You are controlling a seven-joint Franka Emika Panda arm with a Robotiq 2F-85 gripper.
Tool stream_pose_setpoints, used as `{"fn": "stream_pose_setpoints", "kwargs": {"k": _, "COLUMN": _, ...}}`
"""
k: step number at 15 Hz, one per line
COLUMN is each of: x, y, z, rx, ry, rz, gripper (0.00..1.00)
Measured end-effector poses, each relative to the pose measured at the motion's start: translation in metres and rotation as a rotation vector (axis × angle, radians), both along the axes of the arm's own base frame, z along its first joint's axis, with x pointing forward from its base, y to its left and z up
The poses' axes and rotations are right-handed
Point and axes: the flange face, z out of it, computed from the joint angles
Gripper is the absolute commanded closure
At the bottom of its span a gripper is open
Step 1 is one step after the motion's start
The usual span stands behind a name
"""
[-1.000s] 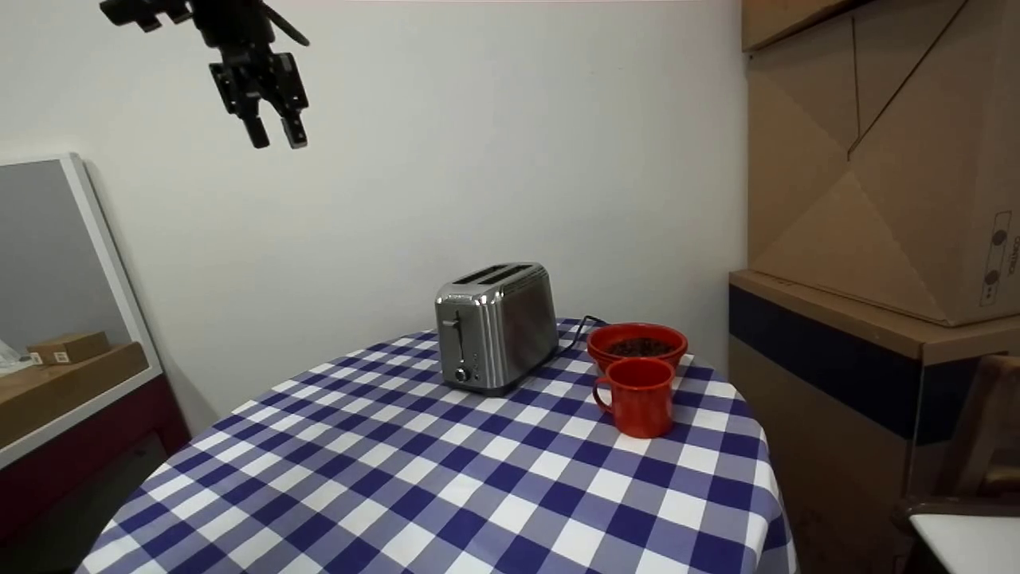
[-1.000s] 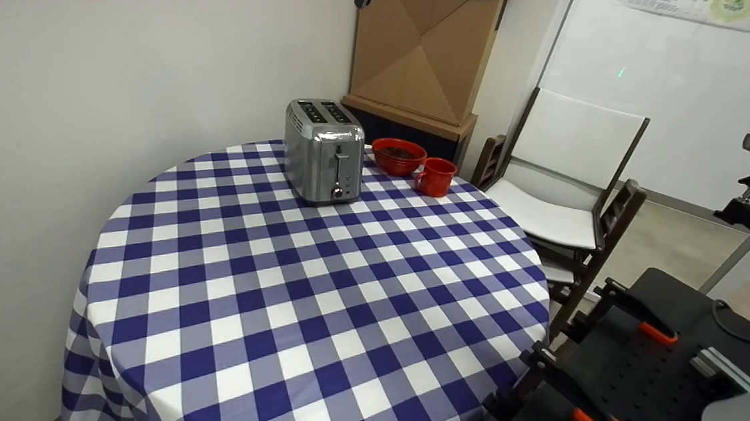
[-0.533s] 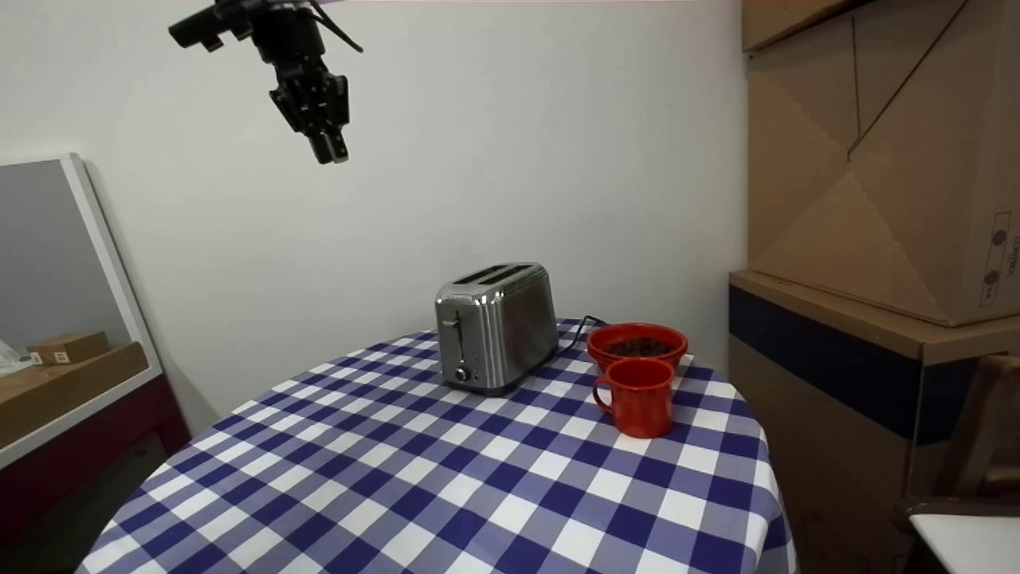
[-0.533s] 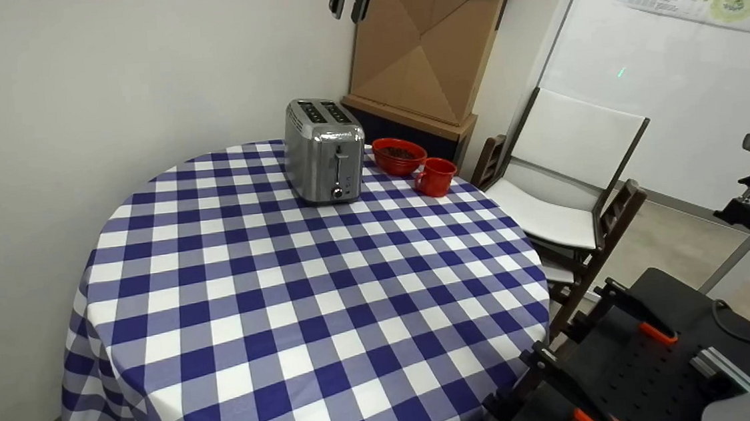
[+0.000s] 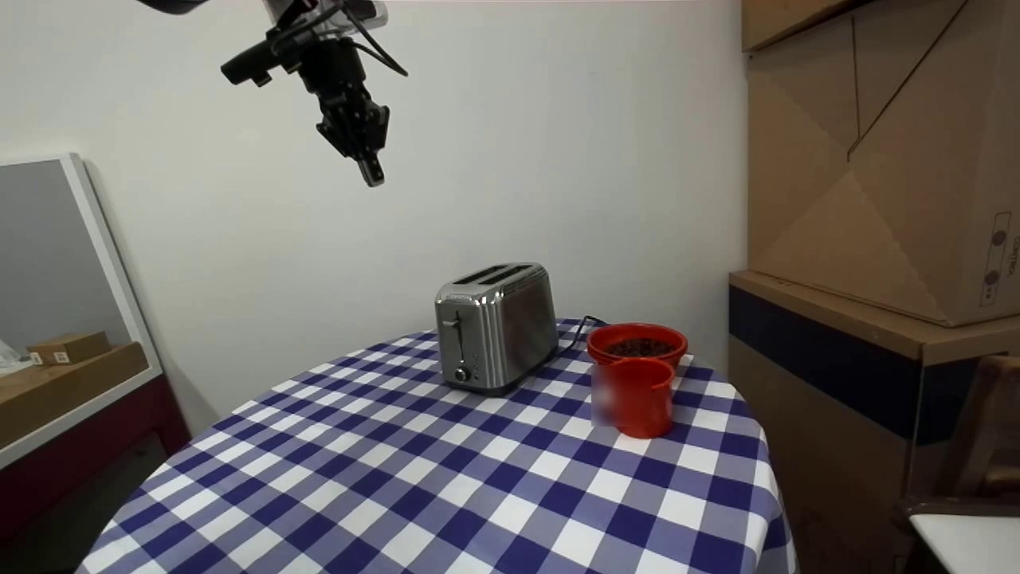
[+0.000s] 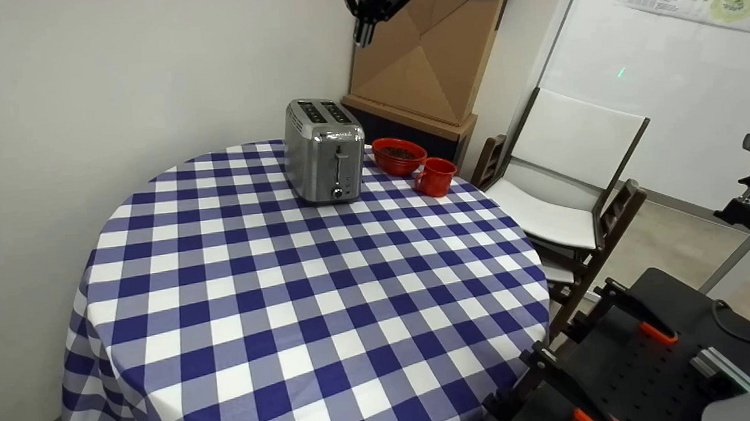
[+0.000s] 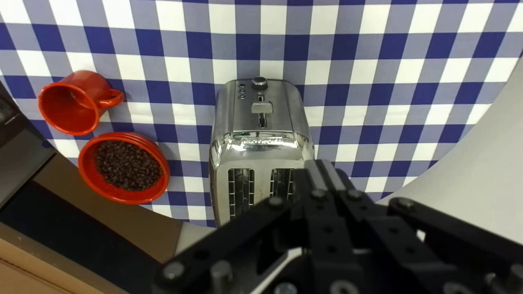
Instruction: Push down on the button of the toaster.
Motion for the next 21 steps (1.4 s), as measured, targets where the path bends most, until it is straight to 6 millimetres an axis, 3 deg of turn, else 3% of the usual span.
{"fn": "stream_pose_setpoints", "kwargs": {"k": 10, "x": 0.020, "y": -0.014, "z": -0.068, "rx": -0.062, "ry": -0.075, "rz": -0.012, "gripper": 1.00}}
{"fn": "stream_pose_setpoints", "kwargs": {"k": 21, "x": 0.045, "y": -0.003, "z": -0.136, "rx": -0.082, "ry": -0.079, "rz": -0.013, "gripper": 1.00}}
